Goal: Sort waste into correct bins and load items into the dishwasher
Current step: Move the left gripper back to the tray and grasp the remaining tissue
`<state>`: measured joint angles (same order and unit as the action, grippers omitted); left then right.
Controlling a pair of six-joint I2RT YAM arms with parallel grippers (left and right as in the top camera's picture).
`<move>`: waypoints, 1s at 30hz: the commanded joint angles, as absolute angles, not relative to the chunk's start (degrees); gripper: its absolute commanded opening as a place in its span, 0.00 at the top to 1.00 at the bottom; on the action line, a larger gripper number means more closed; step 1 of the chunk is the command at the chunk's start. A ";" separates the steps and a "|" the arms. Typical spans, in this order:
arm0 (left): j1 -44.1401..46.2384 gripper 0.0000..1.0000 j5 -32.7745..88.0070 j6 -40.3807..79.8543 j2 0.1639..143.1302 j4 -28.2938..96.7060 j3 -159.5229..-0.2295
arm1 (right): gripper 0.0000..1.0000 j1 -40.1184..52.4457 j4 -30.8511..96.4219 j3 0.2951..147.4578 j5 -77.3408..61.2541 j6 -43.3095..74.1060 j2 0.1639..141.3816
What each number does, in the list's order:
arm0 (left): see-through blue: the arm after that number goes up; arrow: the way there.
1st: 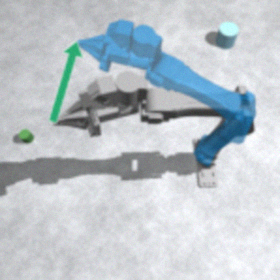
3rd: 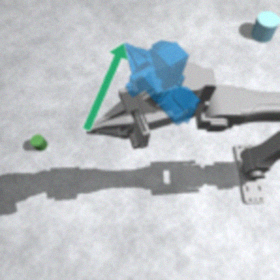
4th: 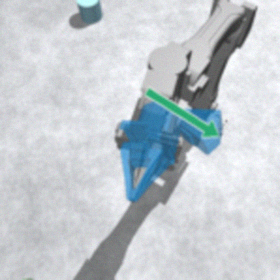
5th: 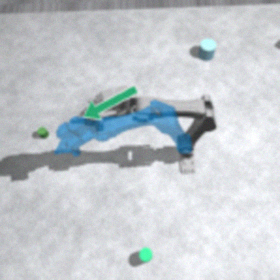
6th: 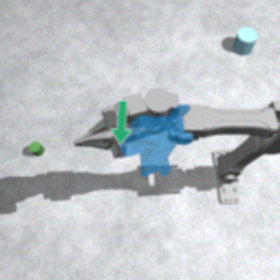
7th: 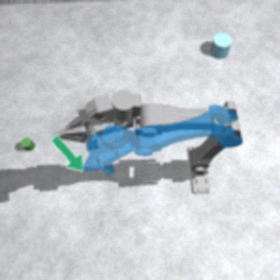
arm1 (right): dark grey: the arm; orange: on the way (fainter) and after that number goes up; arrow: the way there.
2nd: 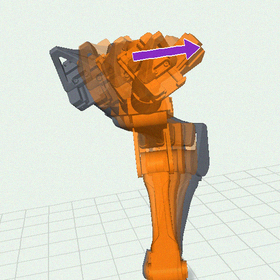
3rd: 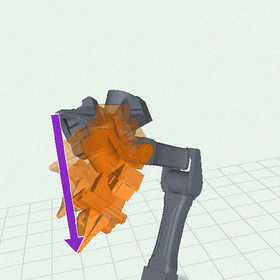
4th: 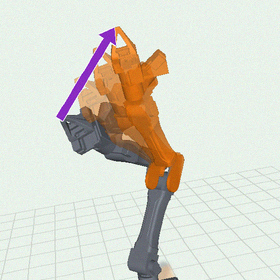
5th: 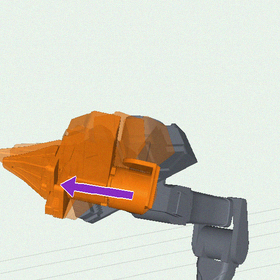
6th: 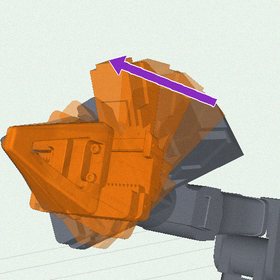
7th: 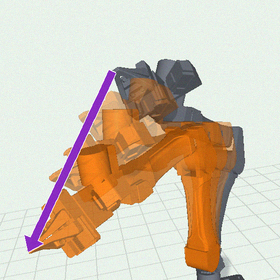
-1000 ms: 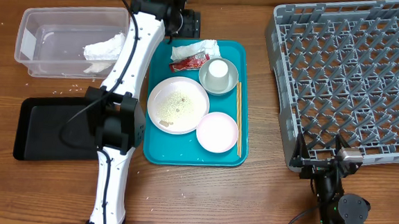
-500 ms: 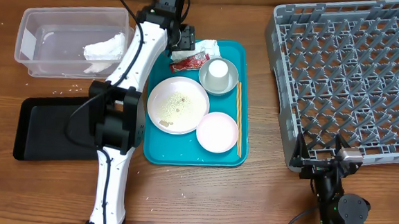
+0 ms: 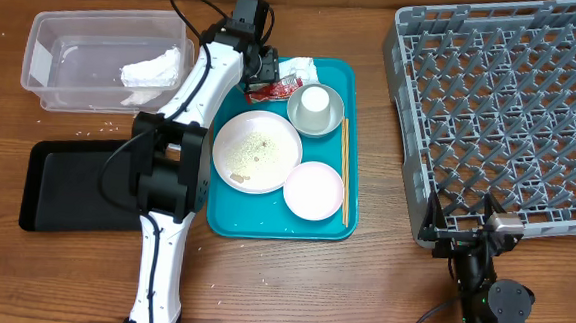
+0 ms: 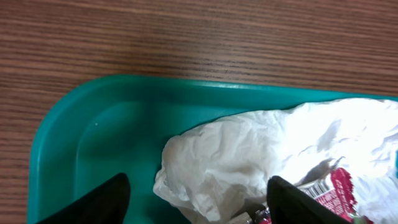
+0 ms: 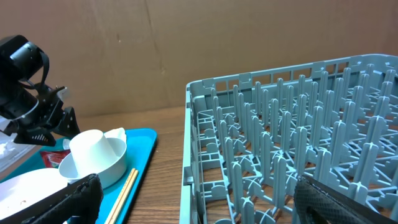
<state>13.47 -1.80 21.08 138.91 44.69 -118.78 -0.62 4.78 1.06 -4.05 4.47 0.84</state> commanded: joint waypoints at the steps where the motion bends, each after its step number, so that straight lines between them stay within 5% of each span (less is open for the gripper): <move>1: 13.54 0.32 -1.85 21.93 139.41 43.72 -117.32 | 0.00 -0.38 4.58 0.47 -3.68 4.45 0.30; 22: 13.54 0.46 -1.91 22.76 139.41 41.41 -113.82 | 0.00 -0.38 4.58 0.47 -3.68 4.45 0.30; 30: 13.54 0.80 -1.93 22.74 139.22 41.80 -115.79 | 0.00 -0.38 4.58 0.47 -3.68 4.45 0.30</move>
